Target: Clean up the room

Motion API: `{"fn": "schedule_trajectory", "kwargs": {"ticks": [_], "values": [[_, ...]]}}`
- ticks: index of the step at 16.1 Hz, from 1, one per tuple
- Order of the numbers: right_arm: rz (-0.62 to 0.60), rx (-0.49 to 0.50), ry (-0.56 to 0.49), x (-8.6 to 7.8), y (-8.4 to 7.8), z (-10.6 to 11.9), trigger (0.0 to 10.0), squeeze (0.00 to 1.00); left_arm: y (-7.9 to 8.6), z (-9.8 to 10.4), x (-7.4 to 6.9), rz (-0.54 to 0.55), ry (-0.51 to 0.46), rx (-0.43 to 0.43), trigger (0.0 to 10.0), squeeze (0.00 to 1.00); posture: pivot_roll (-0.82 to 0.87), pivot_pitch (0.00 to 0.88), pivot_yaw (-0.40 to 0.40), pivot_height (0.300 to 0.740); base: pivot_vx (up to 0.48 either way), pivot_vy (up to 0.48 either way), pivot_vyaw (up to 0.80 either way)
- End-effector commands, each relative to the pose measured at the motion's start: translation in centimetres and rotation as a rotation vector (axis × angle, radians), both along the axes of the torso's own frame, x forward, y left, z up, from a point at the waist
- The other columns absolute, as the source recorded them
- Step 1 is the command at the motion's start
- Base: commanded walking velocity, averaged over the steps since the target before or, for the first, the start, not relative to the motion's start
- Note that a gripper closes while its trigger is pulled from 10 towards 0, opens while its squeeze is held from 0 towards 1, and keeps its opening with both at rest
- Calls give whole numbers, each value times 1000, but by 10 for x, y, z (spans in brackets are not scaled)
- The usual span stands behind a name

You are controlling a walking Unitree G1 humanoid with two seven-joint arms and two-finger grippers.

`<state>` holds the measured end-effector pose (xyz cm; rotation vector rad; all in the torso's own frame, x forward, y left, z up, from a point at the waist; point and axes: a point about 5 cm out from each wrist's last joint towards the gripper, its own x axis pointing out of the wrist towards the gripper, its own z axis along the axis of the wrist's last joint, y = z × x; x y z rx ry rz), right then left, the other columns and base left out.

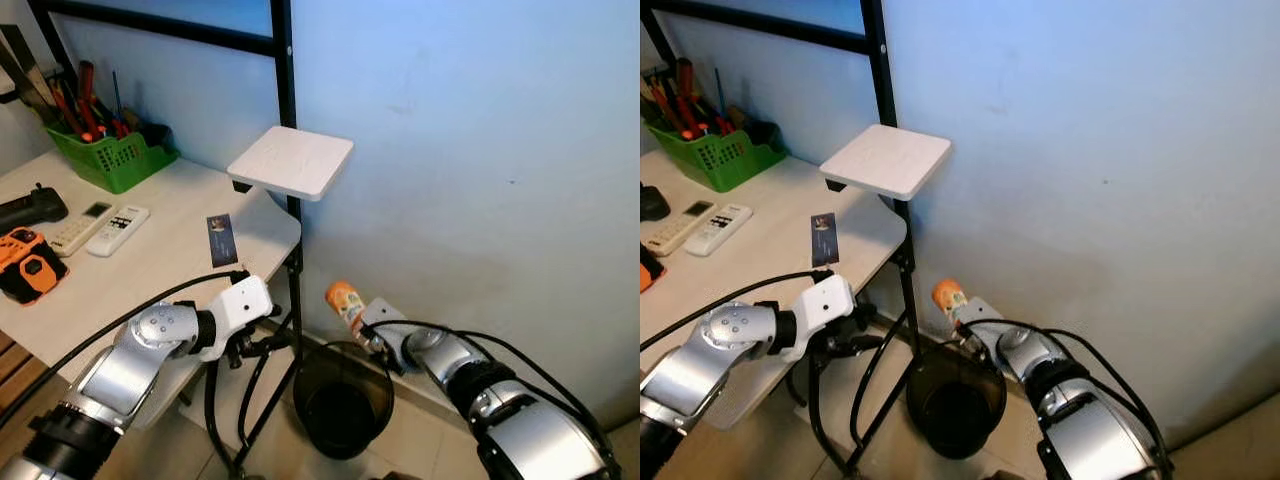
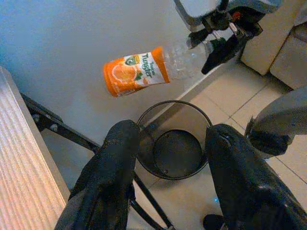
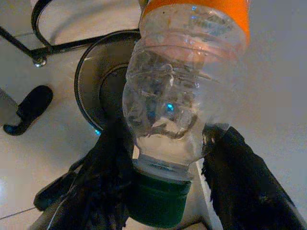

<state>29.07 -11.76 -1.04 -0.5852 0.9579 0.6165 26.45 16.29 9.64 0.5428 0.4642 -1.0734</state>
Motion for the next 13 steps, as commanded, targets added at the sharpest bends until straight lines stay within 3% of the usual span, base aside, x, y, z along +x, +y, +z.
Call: {"fn": "schedule_trajectory", "kwargs": {"ticks": [1, 2, 3, 10, 13], "values": [[12, 5, -29, 6, 3, 6, 10000, 0, 1, -1, -2, -10, 4, 22, 10000, 0, 37, 0, -12, 740, 0, 0, 0], [21, 0, -28, 5, 4, 5, 10000, 169, 0, -1, -3, -12, 5, 23, 10000, 0, 43, 0, -18, 740, 0, 0, 0], [29, -5, -26, 5, 4, 4, 10000, 992, 1, -1, -3, -10, 6, 26, 10000, 0, 45, 0, -21, 740, 0, 0, 0], [38, 27, -3, -1, 9, -1, 10000, 1000, 2, -3, -6, -7, 16, 30, 10000, 0, 46, 0, -21, 740, 0, 0, 0], [-21, 178, -71, 5, 15, 6, 10000, 1000, -2, -4, -3, 20, -13, 23, 10000, 0, 34, 0, -6, 740, 0, 0, 0]]}}
